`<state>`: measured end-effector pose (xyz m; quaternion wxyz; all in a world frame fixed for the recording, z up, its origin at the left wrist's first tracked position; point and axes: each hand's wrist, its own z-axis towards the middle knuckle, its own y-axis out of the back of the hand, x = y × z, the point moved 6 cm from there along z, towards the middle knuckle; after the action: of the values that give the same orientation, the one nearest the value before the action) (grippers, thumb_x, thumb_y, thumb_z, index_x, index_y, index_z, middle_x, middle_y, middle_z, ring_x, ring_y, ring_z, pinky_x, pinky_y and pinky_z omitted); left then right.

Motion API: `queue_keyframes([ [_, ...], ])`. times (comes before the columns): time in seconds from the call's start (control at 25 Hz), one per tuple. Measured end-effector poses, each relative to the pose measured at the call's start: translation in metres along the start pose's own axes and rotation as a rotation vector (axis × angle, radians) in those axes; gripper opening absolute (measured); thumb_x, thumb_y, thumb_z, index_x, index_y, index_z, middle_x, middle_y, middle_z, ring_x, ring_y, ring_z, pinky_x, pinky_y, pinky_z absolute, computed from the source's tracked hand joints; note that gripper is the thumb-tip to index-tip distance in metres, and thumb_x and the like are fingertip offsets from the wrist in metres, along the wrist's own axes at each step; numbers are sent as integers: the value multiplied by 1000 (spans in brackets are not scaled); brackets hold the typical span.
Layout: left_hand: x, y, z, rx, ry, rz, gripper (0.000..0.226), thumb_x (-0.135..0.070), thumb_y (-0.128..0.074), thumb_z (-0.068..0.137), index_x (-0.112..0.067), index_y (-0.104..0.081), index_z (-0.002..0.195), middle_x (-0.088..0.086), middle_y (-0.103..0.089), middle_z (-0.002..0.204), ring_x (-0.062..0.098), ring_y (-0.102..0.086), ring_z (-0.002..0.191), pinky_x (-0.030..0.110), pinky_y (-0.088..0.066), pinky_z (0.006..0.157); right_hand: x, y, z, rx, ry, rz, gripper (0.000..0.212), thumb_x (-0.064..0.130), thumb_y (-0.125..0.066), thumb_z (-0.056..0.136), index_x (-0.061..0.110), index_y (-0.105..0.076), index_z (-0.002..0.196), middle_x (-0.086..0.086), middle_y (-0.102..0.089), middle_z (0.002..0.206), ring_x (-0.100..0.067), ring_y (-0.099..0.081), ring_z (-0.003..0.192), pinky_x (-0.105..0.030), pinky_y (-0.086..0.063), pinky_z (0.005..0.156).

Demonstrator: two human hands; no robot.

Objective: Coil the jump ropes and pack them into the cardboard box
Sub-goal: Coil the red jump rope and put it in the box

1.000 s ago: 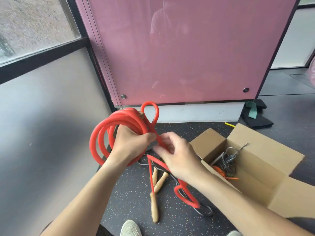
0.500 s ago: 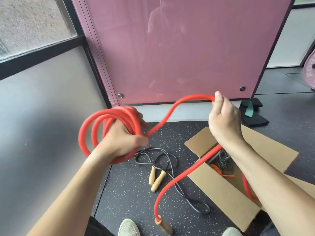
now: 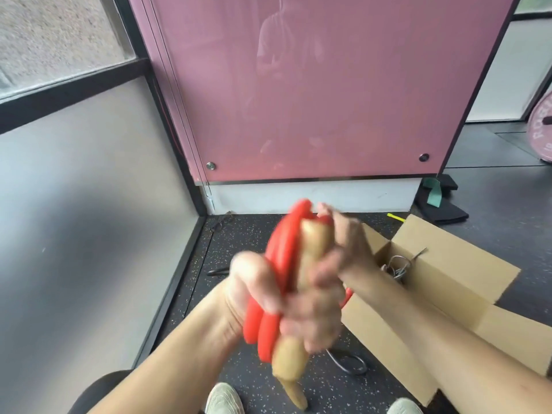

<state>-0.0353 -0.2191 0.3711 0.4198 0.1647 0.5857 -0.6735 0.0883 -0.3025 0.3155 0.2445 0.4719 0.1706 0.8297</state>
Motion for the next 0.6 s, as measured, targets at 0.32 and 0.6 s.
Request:
queue_keyframes([
  [0.32, -105, 62, -81, -975, -903, 259, 34, -4, -57, 50, -19, -41, 76, -2, -41, 58, 15, -44, 49, 27, -44, 61, 45, -75, -55, 722, -181, -23, 44, 53, -68, 85, 21, -46, 64, 8, -50, 54, -7, -46, 53, -28, -36, 55],
  [0.6, -118, 74, -113, -1629, -435, 1401, 18, -5, -70, 65, 4, -54, 66, 5, -54, 52, 17, -52, 47, 27, -45, 47, 39, -44, -35, 647, -168, -386, 46, 58, -65, 85, 20, -53, 62, 4, -58, 63, -26, -60, 70, -32, -42, 58],
])
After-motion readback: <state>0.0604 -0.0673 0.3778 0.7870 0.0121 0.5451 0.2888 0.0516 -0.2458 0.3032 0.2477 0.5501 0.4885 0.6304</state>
